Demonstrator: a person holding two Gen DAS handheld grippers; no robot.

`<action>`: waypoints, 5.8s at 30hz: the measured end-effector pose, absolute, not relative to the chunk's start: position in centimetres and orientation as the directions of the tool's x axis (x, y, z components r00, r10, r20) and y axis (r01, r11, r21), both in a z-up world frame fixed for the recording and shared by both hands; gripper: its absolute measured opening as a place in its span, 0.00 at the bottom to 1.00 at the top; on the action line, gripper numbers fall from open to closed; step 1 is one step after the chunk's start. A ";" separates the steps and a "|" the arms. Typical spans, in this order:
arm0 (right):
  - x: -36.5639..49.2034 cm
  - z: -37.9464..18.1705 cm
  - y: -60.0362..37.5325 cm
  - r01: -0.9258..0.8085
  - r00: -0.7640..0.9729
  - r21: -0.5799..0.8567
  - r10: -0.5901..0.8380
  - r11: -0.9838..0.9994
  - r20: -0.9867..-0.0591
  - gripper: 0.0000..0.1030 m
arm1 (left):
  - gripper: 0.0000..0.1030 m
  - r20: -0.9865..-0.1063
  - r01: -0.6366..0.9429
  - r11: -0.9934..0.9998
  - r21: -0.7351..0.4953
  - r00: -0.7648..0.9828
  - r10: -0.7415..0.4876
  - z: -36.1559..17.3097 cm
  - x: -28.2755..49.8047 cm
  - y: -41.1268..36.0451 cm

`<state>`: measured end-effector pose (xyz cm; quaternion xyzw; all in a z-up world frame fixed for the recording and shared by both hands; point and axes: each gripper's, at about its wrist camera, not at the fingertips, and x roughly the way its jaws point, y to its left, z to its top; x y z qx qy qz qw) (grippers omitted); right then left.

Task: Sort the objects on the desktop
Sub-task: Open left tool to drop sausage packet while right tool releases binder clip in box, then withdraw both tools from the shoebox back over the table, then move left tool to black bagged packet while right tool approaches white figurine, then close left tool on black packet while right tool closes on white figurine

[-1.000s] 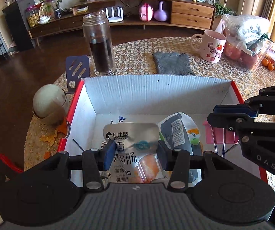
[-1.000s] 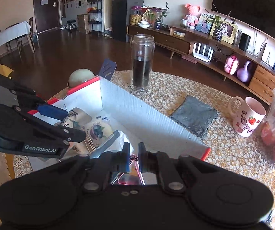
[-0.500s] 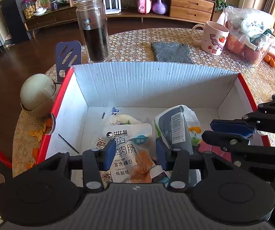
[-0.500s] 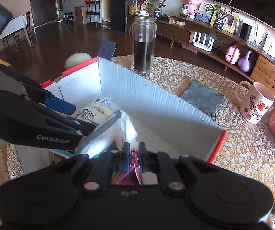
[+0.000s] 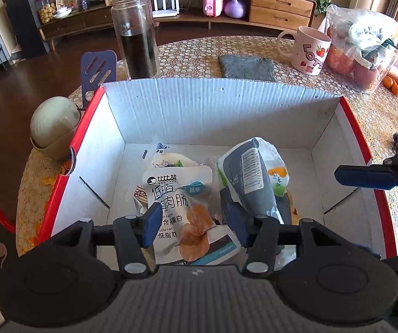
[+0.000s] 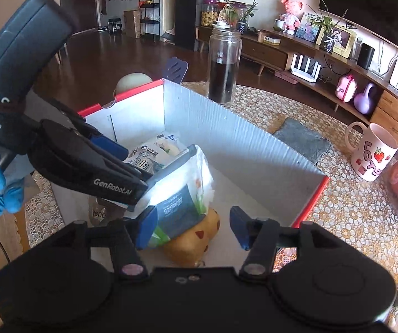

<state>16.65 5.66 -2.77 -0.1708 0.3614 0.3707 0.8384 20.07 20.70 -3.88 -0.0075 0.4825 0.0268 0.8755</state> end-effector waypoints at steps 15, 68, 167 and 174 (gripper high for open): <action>14.3 0.3 1.5 -0.749 0.464 0.041 0.567 0.662 -0.680 0.83 | 0.72 -0.808 -0.069 0.997 -0.016 0.588 0.028 -1.0 17.2 18.8; 10.1 -1.2 -26.5 -0.445 0.699 0.026 0.365 0.895 -0.615 0.93 | 0.99 -0.754 0.175 0.984 -0.005 0.646 -0.119 0.2 15.1 -7.4; 19.7 -9.1 -26.5 -0.327 0.675 0.008 0.239 0.945 -0.698 0.47 | 0.42 -0.844 0.231 0.973 0.002 0.522 -0.122 -6.5 32.5 -16.0; 17.4 -7.3 -26.0 -0.335 0.683 -0.008 0.236 0.942 -0.692 0.47 | 0.42 -0.842 0.238 0.971 -0.007 0.523 -0.134 -4.7 28.9 -13.9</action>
